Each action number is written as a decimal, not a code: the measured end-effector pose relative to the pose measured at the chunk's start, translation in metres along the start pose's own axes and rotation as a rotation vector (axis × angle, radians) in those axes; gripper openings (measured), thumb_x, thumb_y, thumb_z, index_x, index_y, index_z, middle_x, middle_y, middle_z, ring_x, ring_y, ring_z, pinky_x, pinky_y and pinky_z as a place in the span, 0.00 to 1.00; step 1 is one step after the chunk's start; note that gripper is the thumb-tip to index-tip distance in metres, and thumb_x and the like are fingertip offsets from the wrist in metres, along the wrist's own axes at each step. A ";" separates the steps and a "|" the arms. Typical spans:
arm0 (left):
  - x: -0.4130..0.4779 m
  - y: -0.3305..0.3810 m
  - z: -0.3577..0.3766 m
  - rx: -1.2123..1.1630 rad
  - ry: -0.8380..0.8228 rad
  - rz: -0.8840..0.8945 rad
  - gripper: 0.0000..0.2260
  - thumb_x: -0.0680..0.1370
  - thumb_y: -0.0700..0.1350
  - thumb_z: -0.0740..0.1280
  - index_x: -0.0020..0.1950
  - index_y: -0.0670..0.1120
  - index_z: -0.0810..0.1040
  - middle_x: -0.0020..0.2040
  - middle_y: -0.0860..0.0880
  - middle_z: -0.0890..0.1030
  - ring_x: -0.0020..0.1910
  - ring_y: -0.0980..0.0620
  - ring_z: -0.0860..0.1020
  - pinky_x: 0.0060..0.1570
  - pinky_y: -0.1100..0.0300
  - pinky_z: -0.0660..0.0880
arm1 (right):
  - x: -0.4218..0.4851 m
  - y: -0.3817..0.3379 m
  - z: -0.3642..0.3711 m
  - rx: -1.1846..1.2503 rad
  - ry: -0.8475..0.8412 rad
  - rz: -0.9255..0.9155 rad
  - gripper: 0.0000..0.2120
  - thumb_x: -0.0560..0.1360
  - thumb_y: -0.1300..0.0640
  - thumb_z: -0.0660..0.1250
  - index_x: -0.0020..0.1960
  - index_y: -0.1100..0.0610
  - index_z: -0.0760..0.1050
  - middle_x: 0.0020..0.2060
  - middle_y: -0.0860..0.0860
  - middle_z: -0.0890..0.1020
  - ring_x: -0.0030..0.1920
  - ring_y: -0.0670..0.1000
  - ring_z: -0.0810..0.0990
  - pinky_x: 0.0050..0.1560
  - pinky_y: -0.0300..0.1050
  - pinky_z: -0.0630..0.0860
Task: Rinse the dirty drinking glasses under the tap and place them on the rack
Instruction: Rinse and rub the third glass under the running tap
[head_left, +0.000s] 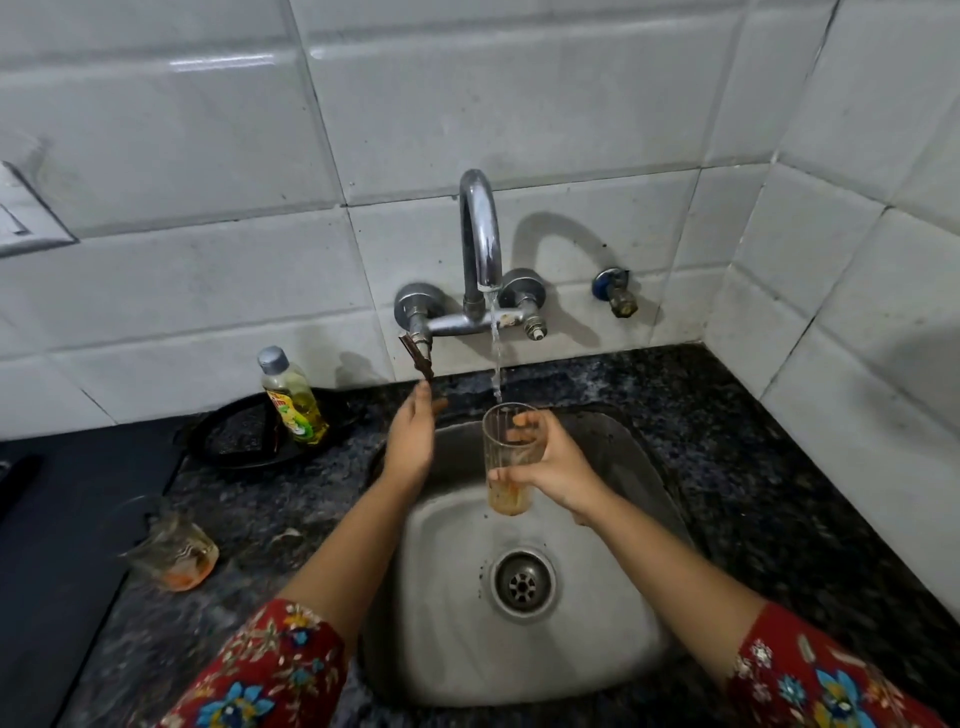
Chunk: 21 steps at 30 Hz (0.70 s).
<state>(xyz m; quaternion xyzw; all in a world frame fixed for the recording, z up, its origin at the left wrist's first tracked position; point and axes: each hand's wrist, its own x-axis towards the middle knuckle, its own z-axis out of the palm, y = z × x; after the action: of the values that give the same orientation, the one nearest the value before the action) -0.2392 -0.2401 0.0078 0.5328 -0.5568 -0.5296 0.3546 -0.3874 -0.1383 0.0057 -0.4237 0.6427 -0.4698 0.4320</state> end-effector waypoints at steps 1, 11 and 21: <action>-0.005 -0.010 0.001 -0.037 -0.054 -0.021 0.21 0.83 0.49 0.55 0.74 0.41 0.64 0.66 0.42 0.76 0.66 0.45 0.73 0.68 0.51 0.67 | 0.000 0.001 0.000 -0.011 -0.006 -0.006 0.32 0.60 0.64 0.80 0.58 0.53 0.68 0.53 0.48 0.78 0.58 0.51 0.77 0.63 0.50 0.73; -0.020 -0.040 0.020 0.092 -0.587 0.283 0.30 0.64 0.39 0.77 0.65 0.45 0.73 0.57 0.50 0.81 0.59 0.54 0.79 0.58 0.58 0.76 | -0.012 -0.007 -0.001 -0.067 -0.224 -0.132 0.38 0.66 0.64 0.76 0.70 0.54 0.60 0.62 0.48 0.73 0.65 0.48 0.72 0.64 0.40 0.72; -0.010 -0.051 0.012 0.277 -0.551 0.298 0.27 0.60 0.38 0.74 0.59 0.43 0.76 0.55 0.48 0.80 0.53 0.56 0.79 0.55 0.66 0.74 | 0.001 -0.026 0.001 -1.556 -0.719 -0.740 0.19 0.74 0.66 0.64 0.64 0.60 0.73 0.66 0.56 0.74 0.68 0.57 0.70 0.68 0.52 0.69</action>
<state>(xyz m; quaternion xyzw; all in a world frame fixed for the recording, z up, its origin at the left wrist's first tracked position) -0.2373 -0.2212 -0.0423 0.3254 -0.7701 -0.5153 0.1884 -0.3828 -0.1452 0.0307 -0.8916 0.4286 0.1446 0.0225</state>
